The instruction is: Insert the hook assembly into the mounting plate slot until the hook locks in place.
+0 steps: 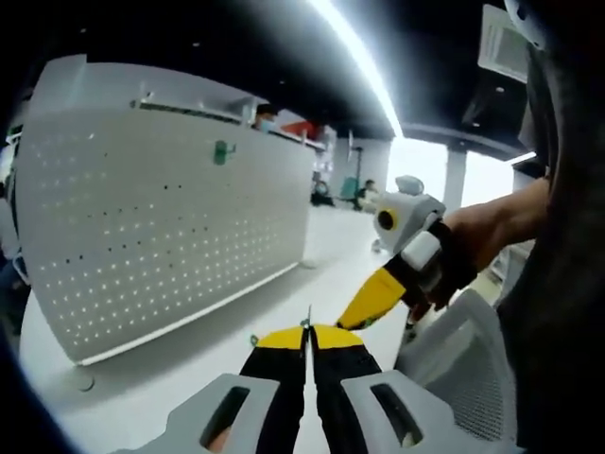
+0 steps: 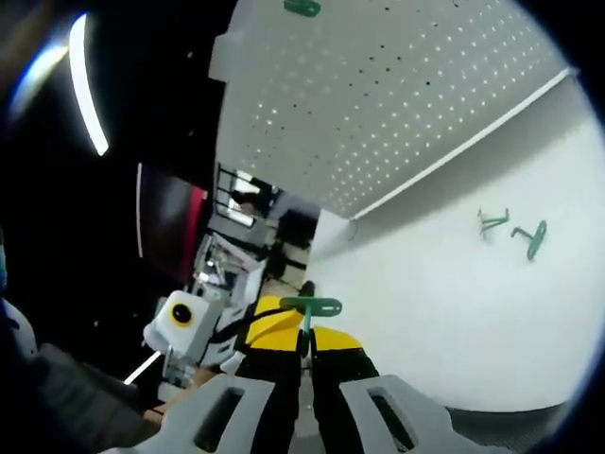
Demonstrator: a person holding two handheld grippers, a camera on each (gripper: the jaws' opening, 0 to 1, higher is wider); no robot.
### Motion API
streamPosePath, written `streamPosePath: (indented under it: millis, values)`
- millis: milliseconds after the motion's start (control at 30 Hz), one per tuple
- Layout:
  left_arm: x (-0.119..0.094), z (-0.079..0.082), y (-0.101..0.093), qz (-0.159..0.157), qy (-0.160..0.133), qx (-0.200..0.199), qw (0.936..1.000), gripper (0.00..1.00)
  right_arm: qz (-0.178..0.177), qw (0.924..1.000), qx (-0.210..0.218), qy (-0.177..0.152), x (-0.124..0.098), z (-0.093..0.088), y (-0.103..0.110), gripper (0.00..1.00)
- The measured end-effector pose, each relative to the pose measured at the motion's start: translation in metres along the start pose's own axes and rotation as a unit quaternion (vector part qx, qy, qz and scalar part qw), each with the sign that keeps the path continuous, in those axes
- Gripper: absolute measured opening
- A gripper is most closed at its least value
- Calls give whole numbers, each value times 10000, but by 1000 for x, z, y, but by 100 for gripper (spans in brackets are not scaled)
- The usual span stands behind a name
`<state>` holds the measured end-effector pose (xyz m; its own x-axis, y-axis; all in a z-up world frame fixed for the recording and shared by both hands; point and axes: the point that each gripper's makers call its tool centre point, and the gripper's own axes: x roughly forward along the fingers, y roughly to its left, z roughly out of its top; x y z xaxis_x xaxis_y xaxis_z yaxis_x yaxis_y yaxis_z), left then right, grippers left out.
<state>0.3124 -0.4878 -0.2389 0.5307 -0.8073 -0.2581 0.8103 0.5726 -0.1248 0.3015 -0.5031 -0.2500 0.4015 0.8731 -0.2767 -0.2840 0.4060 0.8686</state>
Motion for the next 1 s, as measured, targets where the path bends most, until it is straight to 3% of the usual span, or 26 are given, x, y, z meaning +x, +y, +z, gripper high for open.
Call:
streamPosePath:
  millis: [267, 400, 533, 567, 767, 900, 1000]
  values:
    - [0, 3, 4, 148, -8, -13, 9999, 1, -35, 9989, -371, -281, 2, 11, 5, 1]
    - [0, 1, 9, 288, 181, 147, 9993, 1, -52, 9983, -467, -339, 5, 14, 8, 1]
    - [-2, 1, 14, 499, 332, 248, 9979, 1, -148, 9959, -753, -487, 3, 23, 12, 9]
    - [-3, 1, 16, 547, 342, 233, 9976, 1, -243, 9923, -1108, -505, 1, 26, 12, 8]
    - [-9, -1, 27, 795, 388, -13, 9961, 1, -367, 9765, -2054, -545, -4, 35, 24, 8]
    - [-11, -10, 31, 987, 612, -115, 9932, 1, -628, 9534, -2924, -403, -8, 33, 26, 7]
    - [-15, -19, 36, 1155, 783, -99, 9902, 1, -510, 9531, -2974, -231, -8, 24, 32, 6]
